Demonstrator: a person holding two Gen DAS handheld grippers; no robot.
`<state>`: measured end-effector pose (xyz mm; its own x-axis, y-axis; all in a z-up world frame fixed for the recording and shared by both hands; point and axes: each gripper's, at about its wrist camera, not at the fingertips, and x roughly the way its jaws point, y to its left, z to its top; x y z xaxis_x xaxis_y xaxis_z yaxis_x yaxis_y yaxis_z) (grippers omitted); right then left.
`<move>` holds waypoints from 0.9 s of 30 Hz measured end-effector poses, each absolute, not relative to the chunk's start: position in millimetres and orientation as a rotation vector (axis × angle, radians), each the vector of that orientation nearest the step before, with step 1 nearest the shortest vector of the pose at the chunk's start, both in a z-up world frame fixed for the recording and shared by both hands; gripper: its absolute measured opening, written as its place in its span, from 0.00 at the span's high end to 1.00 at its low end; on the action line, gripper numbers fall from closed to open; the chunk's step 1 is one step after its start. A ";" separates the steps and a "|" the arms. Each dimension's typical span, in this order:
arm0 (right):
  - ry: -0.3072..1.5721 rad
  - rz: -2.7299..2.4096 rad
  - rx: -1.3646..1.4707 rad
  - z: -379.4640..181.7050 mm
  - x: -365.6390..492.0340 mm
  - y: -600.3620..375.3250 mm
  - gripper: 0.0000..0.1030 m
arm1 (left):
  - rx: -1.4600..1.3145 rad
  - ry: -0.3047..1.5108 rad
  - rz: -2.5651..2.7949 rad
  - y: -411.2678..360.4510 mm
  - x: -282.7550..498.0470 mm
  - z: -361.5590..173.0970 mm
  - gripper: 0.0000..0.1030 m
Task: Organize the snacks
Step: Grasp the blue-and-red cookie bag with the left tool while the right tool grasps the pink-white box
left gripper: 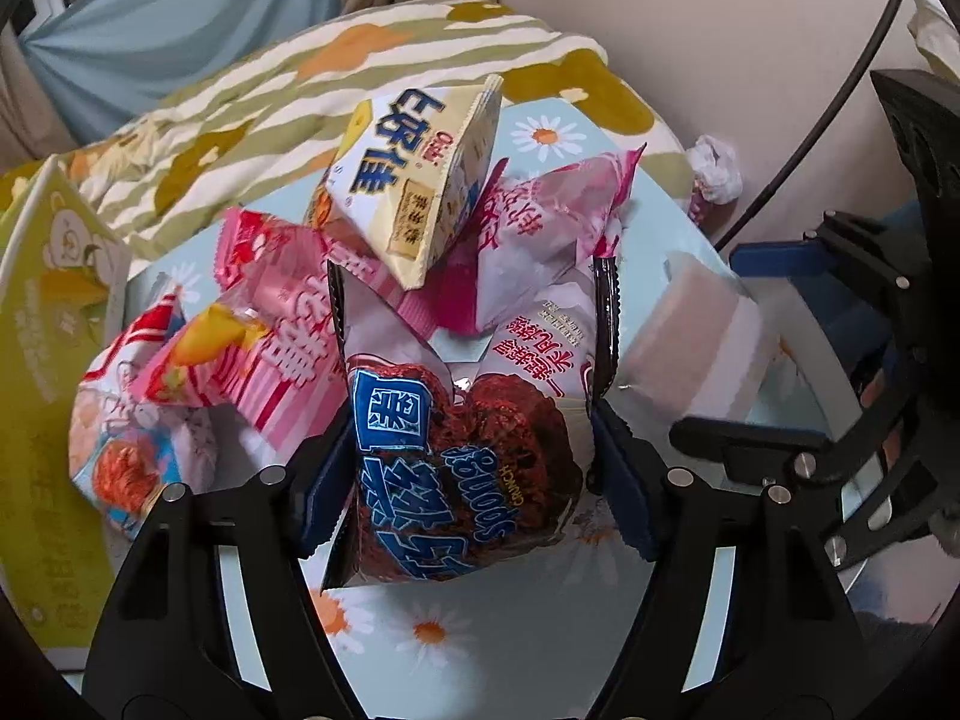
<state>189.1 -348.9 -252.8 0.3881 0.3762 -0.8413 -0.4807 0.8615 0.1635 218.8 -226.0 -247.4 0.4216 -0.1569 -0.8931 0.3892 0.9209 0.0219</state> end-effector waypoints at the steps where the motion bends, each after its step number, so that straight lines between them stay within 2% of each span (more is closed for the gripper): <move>1: 1.039 0.547 -0.115 -252.7 188.9 -348.3 0.00 | 0.247 1.085 -0.338 -224.7 216.3 -246.7 0.30; 14: 1.072 0.535 -0.196 -266.6 187.2 -330.5 0.03 | 0.212 1.101 -0.277 -199.3 199.5 -243.8 0.30; 22: 1.076 0.499 -0.315 -274.8 187.5 -319.3 0.10 | 0.184 1.102 -0.256 -191.0 195.7 -244.2 0.30; 27: 1.064 0.483 -0.349 -274.6 184.9 -321.3 0.26 | 0.175 1.101 -0.251 -190.4 195.1 -243.6 0.30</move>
<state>184.9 -321.3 -274.6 0.3978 0.2084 -0.8935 -0.5356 0.8435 -0.0417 195.1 -190.4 -243.6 0.4291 -0.1131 -0.8961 0.2859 0.9581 0.0160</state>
